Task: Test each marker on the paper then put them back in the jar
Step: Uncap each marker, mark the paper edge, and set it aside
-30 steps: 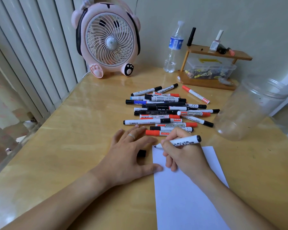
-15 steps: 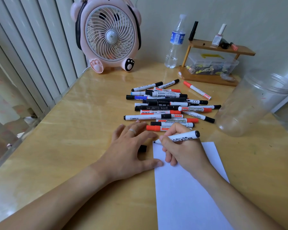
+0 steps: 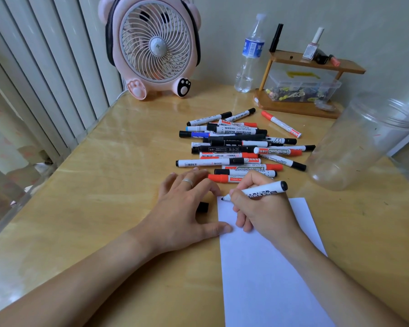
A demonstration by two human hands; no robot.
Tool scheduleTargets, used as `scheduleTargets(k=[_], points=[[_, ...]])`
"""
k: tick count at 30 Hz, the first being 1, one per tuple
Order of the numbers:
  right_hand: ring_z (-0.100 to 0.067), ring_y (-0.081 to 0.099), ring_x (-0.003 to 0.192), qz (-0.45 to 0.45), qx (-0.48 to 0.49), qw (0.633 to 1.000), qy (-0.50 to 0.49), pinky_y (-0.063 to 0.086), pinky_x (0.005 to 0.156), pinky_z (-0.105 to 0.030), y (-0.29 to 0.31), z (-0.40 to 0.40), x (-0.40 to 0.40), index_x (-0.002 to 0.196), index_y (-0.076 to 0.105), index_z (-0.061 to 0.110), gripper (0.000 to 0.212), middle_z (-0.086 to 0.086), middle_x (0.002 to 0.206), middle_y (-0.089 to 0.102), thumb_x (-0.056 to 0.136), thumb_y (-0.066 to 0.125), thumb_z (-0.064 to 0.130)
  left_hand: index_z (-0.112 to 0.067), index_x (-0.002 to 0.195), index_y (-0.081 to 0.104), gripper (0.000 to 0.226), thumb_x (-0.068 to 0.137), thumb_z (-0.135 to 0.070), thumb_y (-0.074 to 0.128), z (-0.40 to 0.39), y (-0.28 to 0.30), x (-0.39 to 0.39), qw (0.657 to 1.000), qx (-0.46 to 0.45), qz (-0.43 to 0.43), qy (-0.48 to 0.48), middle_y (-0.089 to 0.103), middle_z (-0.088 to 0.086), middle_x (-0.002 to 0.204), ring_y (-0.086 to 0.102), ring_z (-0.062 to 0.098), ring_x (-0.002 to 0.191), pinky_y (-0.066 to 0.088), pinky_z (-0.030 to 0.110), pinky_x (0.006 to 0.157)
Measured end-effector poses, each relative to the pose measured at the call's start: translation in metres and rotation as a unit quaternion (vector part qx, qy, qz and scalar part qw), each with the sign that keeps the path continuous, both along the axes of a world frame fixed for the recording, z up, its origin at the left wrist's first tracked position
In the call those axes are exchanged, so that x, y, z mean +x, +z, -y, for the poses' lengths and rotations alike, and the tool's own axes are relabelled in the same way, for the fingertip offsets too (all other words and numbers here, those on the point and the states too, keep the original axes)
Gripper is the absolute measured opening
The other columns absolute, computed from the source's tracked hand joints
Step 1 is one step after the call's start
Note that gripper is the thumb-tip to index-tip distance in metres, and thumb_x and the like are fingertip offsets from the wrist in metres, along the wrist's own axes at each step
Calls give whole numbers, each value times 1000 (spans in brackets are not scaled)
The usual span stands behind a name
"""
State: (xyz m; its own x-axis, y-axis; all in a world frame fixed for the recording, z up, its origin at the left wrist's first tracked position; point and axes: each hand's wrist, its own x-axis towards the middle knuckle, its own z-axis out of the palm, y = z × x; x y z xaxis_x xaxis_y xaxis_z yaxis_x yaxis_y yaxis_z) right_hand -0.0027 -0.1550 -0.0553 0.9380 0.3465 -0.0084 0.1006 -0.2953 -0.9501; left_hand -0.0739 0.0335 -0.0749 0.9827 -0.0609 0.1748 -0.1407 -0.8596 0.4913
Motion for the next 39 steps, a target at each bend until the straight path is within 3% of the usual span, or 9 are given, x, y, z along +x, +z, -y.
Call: scheduleTargets(k=[17,21,24,28,32,39], points=[[-27,58,44,-6,11,1000,3,41,40,-27,-1,-1,1,83,56,5,17,-21,64,65,95,67,8,-44,121,45,67,71,-89,49,-1,2,0,1000,10,-8,-6,32,-15,154,16,4,152,5,46,124],[-24,54,39,-22,21,1000,6,37,39,-24,0,0,0,81,53,1,18,-14,60,62,94,64,3,-26,107,38,49,76,-65,36,-2,9,-1,999,-17,-28,4,46,-11,136,32,7,139,8,35,122],[-26,54,40,-22,48,998,13,36,40,-27,1,3,-1,78,53,7,20,-12,60,61,96,62,3,-23,99,38,37,76,-50,28,-6,9,0,999,-10,-33,-10,48,-8,134,30,6,142,11,40,123],[-24,52,41,-22,95,994,53,34,44,-27,3,7,-3,78,53,11,23,-13,62,59,96,68,10,-26,104,42,12,93,-32,43,-9,5,2,1000,-23,11,2,53,-10,125,44,11,130,27,43,116],[-22,52,41,-2,125,990,65,35,40,-23,8,8,-6,84,54,6,19,-12,62,60,85,66,20,-26,107,48,23,95,-14,63,-7,8,4,997,-61,57,5,53,-10,113,50,18,110,44,47,99],[-21,54,46,19,102,990,99,38,41,-26,10,7,-8,87,58,8,16,-18,63,58,87,70,18,-26,107,54,23,95,-10,63,3,12,1,990,-95,96,-31,52,-13,110,50,14,106,46,45,92]])
